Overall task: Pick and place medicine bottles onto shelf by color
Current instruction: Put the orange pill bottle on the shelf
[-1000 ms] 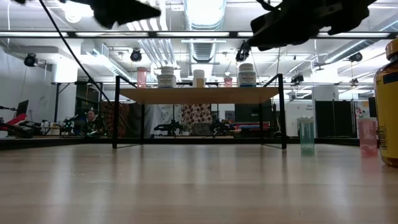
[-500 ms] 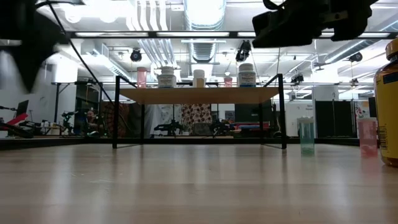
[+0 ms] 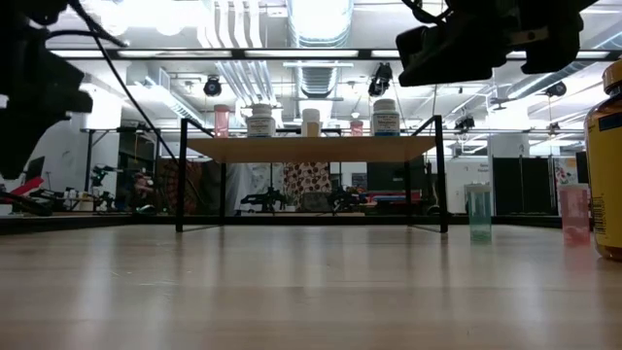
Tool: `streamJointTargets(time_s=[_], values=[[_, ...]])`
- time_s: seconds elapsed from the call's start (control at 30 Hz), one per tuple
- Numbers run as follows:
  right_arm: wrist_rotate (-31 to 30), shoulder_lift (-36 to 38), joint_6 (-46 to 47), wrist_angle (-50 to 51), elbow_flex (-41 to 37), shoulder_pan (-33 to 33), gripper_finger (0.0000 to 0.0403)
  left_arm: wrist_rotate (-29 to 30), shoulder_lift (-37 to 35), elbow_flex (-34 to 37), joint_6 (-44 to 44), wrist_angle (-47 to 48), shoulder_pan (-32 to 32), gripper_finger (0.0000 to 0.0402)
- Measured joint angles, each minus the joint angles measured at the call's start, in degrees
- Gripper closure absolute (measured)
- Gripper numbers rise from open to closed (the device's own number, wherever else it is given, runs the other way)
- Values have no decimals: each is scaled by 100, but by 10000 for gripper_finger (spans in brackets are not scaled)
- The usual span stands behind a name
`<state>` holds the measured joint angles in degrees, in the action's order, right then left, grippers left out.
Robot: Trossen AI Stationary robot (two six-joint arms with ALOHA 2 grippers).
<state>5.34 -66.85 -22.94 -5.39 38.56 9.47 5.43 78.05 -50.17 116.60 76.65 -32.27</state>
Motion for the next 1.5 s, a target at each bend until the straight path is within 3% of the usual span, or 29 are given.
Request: streamJointTargets(time_s=[0.77, 1.17, 1.3, 1.5], values=[[-2, 0, 135, 73, -13, 0, 394, -448, 531, 292, -214, -450, -2, 104], [-2, 0, 203, 71, -82, -2, 394, -503, 541, 275, -325, -569, 0, 225], [-2, 4, 203, 210, -82, 0, 394, -535, 544, -57, -628, -597, 0, 225], [0, 87, 282, 381, -69, -2, 394, -508, 684, -1145, -1805, -584, 69, 221]])
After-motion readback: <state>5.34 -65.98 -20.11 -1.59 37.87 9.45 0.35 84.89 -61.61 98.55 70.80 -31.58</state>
